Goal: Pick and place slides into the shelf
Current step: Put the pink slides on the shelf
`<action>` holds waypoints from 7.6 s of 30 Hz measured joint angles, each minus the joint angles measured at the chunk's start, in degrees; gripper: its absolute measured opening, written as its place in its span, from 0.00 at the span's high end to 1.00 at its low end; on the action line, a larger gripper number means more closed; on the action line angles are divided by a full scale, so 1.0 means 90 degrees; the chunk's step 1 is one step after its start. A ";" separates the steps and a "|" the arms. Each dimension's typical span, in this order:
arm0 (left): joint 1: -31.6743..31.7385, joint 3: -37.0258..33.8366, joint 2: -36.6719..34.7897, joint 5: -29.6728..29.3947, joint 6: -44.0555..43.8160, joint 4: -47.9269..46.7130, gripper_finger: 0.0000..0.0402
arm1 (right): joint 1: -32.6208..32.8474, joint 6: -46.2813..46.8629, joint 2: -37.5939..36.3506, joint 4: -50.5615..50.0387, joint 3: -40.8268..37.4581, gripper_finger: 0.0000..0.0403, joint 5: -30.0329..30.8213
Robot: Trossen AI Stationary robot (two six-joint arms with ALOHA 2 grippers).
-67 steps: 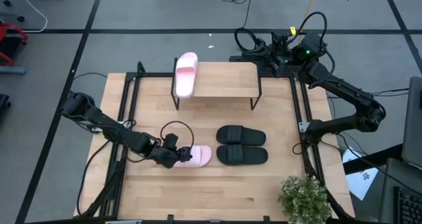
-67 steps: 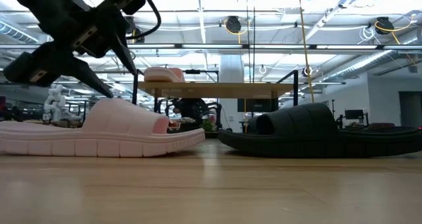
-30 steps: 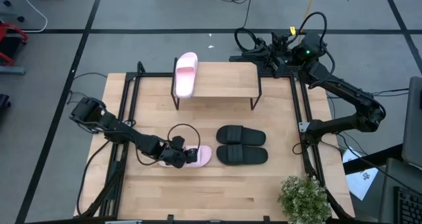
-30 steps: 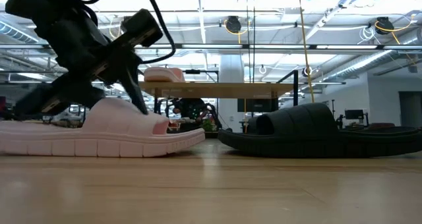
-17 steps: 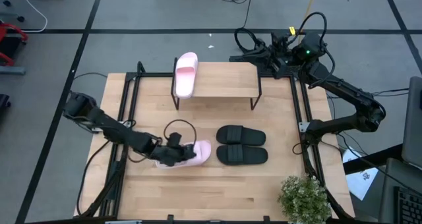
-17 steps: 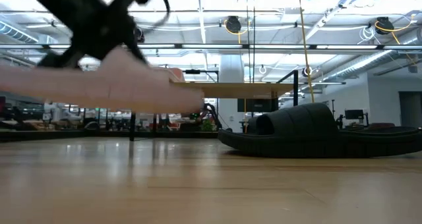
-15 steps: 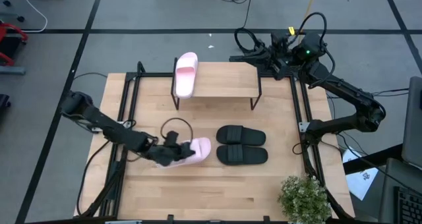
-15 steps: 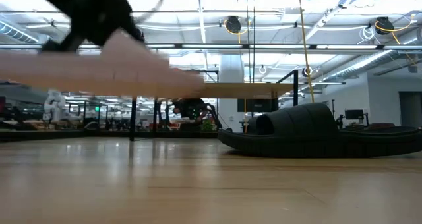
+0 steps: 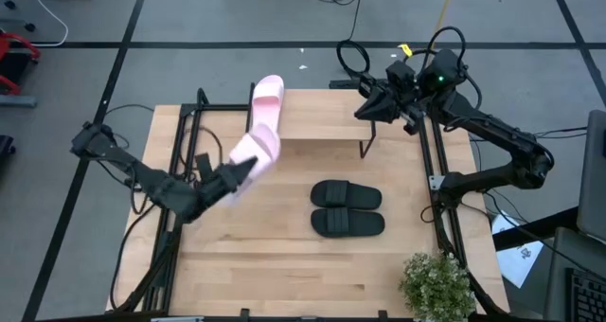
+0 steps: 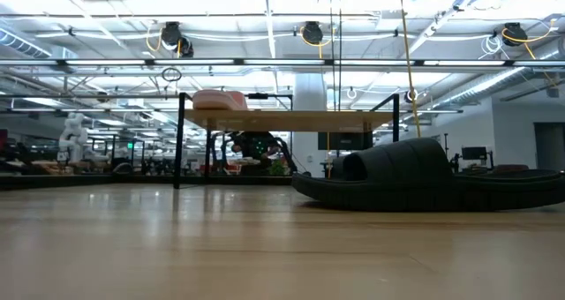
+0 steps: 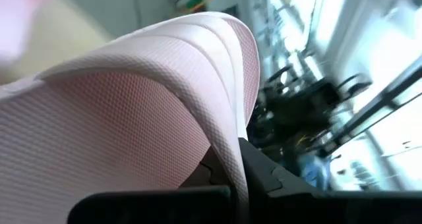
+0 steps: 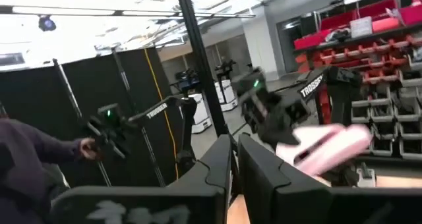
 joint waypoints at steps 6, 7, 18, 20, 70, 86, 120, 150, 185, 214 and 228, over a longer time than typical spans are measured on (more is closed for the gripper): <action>0.0792 0.0639 0.0746 0.0178 0.1877 0.1583 1.00 | 0.0147 -0.0461 0.0000 -0.0038 0.0000 0.94 0.0478; 0.0951 0.0710 0.0878 0.0205 0.1861 0.1691 1.00 | 0.0148 -0.0535 0.0000 -0.0040 0.0000 0.94 0.0557; 0.2552 0.0994 0.2059 0.0730 0.1848 0.4001 1.00 | -0.0168 -0.0774 -0.0138 0.0697 0.0000 0.94 0.1848; 0.2798 0.0994 0.2272 0.0914 0.1638 0.4218 1.00 | -0.0267 -0.0770 -0.0220 0.0922 0.0000 0.94 0.2128; 0.4407 0.3893 0.4142 0.1198 0.0708 0.2747 0.97 | -0.1012 -0.1213 -0.1149 0.0765 0.0000 0.94 0.3868; 0.4402 0.3893 0.4142 0.1366 0.0345 0.2727 0.86 | -0.1012 -0.1212 -0.1149 0.0636 0.0000 0.94 0.3870; 0.4397 0.3891 0.4140 0.0647 0.0274 0.2288 0.84 | -0.1010 -0.1048 -0.1149 0.0600 0.0000 0.94 0.4040; 0.4258 0.3889 0.4140 0.0085 0.0350 0.2293 0.84 | -0.1010 -0.1055 -0.1149 0.0600 0.0000 0.94 0.4040; 0.4227 0.5032 0.4137 0.1843 -0.0801 -0.0274 0.84 | -0.1010 -0.1043 -0.1139 0.0617 0.0000 0.94 0.4349; 0.4370 0.5489 0.4142 0.2427 -0.1504 -0.0191 0.84 | -0.1008 -0.1041 -0.1139 0.0614 0.0000 0.94 0.4342; 0.4308 0.7252 0.4131 0.1174 -0.1507 -0.2926 0.84 | -0.1008 -0.1038 -0.1139 0.0624 0.0000 0.94 0.4378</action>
